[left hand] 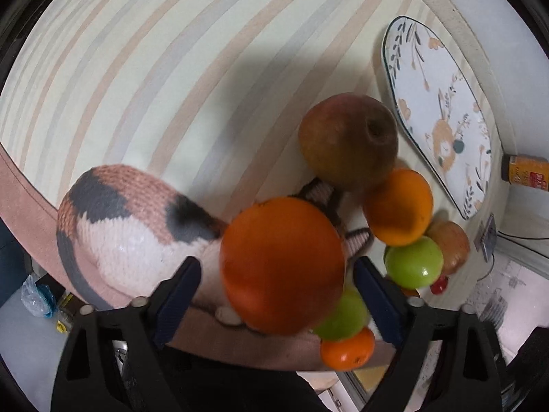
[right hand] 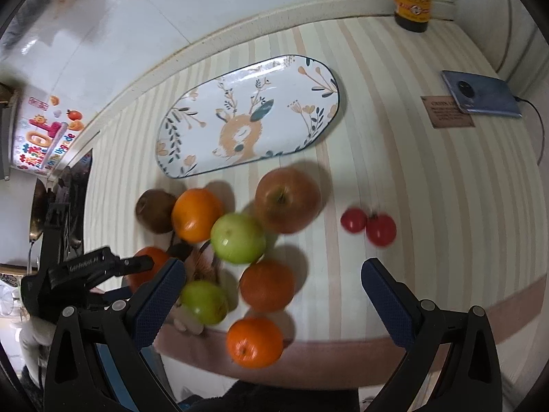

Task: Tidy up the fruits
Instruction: 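Grasp the large orange with the left tool while the right tool grasps a red apple, then carry the orange and red apple onto the deer plate and release both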

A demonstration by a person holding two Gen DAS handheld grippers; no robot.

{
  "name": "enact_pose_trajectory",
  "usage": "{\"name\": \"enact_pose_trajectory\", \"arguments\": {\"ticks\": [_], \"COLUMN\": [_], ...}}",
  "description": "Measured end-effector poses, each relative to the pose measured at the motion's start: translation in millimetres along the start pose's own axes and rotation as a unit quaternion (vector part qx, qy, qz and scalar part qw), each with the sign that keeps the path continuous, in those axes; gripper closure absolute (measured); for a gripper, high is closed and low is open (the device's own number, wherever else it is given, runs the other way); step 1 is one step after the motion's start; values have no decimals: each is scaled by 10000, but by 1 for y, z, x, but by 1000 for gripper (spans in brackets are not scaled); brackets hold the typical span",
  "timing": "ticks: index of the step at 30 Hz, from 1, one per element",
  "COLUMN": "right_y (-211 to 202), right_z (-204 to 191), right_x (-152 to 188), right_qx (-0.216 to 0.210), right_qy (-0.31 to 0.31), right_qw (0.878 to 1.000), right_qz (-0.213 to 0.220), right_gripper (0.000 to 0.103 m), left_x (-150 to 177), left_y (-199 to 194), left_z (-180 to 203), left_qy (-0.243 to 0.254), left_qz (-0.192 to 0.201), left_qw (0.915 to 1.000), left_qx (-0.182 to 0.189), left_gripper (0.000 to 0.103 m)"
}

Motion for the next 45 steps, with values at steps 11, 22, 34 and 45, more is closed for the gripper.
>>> {"name": "enact_pose_trajectory", "arguments": {"ticks": [11, 22, 34, 45], "right_y": [72, 85, 80, 22], "right_z": [10, 14, 13, -1], "right_x": [-36, -16, -6, -35], "right_qx": [-229, 39, 312, -269], "right_qy": [589, 509, 238, 404], "right_qw": [9957, 9940, 9966, 9985], "right_qz": [-672, -966, -718, -241], "right_gripper": [13, 35, 35, 35], "left_x": [-7, -17, -14, -3], "left_y": [-8, 2, -5, -108], "left_z": [21, 22, 28, 85], "left_qy": [1164, 1352, 1544, 2027], "left_qz": [625, 388, 598, 1194], "left_qw": [9848, 9851, 9808, 9713], "left_qx": [-1130, -987, -1032, -353], "left_gripper": [27, 26, 28, 28]}}
Point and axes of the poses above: each gripper's, at about its wrist camera, not at the fingertips, and y roughly the way its jaws point, z to its right, x to its underside, the point moved 8 cm from there along y, roughly the way its jaws point, and after that the axes turned 4 degrees about y, right-handed, at the moved point
